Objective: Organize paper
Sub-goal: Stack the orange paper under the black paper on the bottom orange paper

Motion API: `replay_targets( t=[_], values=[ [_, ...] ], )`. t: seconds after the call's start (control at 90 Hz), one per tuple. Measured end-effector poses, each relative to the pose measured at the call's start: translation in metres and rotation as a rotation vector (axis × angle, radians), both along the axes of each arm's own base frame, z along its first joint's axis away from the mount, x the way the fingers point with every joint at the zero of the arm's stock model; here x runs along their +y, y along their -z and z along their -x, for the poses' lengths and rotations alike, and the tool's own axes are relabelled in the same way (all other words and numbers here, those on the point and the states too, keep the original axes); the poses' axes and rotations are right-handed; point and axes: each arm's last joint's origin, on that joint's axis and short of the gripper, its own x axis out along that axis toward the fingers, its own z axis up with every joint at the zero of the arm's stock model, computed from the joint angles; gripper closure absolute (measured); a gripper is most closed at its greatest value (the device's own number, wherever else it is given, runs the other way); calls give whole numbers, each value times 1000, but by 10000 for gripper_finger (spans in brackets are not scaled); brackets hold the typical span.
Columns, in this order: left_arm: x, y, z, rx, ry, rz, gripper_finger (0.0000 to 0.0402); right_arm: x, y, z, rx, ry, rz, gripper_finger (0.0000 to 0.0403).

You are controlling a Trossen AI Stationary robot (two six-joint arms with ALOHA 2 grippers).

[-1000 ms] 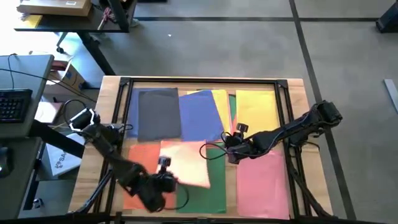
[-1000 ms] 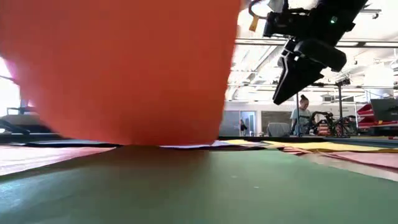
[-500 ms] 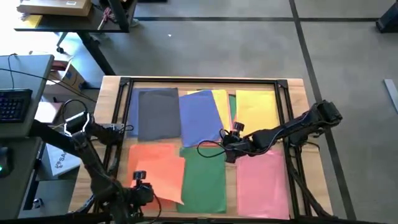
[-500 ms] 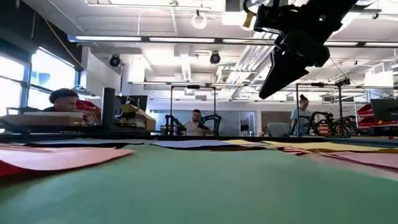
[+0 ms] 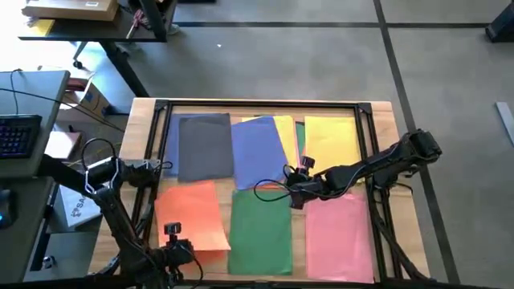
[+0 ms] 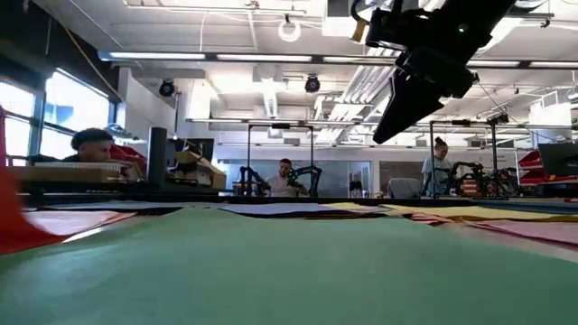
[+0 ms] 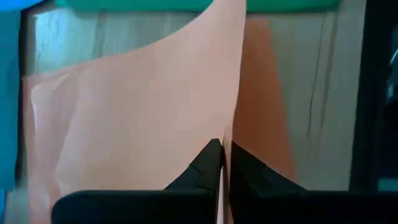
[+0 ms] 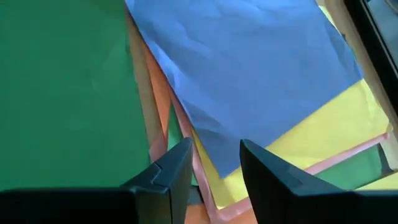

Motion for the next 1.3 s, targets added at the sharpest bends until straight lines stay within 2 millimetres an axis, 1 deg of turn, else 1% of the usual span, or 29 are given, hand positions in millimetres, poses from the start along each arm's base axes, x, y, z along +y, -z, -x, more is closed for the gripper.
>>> replay_targets(
  t=[0.156, 0.267, 0.378, 0.556, 0.678, 0.878, 1.1, 1.3],
  values=[
    [2, -1, -2, -10, 3, -26, 401, 0, 0, -1, -6, -1, -3, 284],
    [5, -6, -2, -30, 6, -77, 401, 0, 0, -1, -10, -1, -4, 284],
    [10, -7, 1, -5, 9, -135, 401, 0, 0, -1, -10, -1, -4, 284],
    [16, -9, 1, -49, 62, -254, 401, 0, -1, -1, -11, -1, -4, 284],
    [19, -9, -1, -55, 71, -290, 401, 0, -1, -1, -11, -1, -4, 284],
    [21, 5, 1, -61, 73, -310, 401, 0, -1, -1, -11, -1, -5, 284],
    [14, 22, -3, -3, 168, -347, 401, 0, -1, -1, -11, -1, -4, 284],
    [9, 34, 1, 57, 177, -349, 401, 1, -1, -2, -24, -1, -8, 284]
  ],
)
